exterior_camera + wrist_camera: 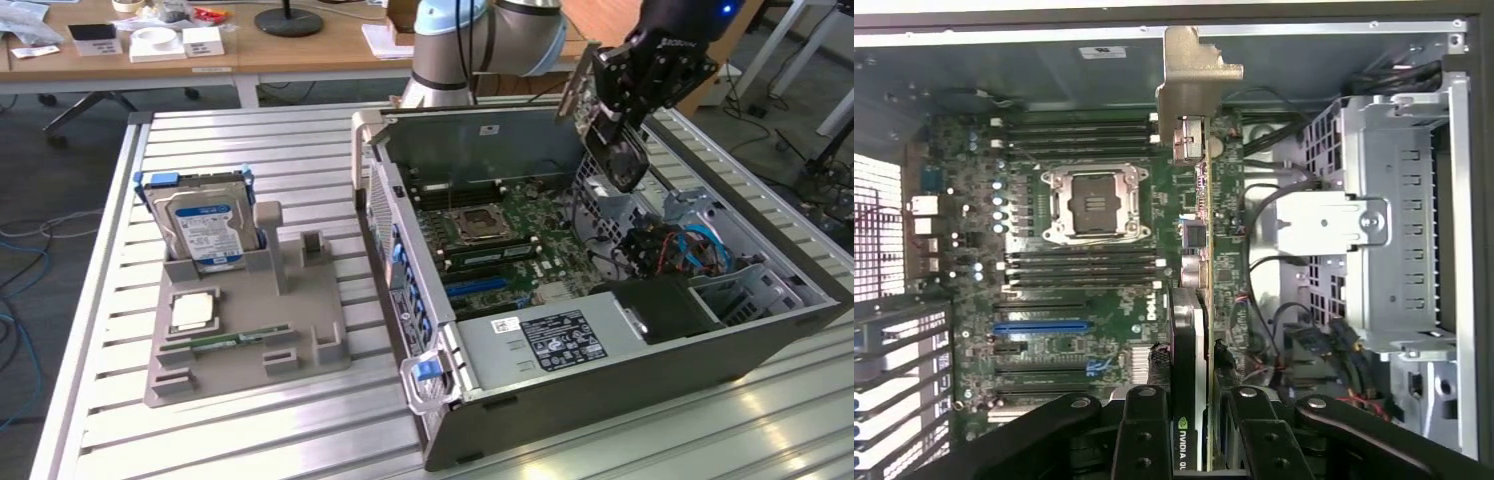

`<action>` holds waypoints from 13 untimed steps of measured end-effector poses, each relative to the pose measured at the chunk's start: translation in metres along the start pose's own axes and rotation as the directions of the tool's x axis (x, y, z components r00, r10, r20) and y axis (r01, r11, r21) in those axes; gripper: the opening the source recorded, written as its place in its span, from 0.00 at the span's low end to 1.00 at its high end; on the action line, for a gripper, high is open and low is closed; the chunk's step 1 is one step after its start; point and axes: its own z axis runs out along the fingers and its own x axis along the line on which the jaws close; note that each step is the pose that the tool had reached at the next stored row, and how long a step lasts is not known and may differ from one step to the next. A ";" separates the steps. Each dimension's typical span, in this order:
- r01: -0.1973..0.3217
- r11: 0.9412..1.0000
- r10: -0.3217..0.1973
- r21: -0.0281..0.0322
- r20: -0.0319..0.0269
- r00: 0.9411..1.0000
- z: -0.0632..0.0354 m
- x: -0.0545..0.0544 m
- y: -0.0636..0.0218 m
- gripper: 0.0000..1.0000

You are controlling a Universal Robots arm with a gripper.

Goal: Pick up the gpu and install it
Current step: 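Pick up the gpu and move the gpu toward the slot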

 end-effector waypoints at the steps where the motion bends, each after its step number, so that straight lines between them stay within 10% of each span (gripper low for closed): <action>1: 0.000 1.000 0.000 0.000 0.000 1.000 0.0000 -0.002 0.0001 0.27; 13: 0.000 1.000 0.000 0.000 0.000 1.000 -0.0001 -0.016 0.0009 0.27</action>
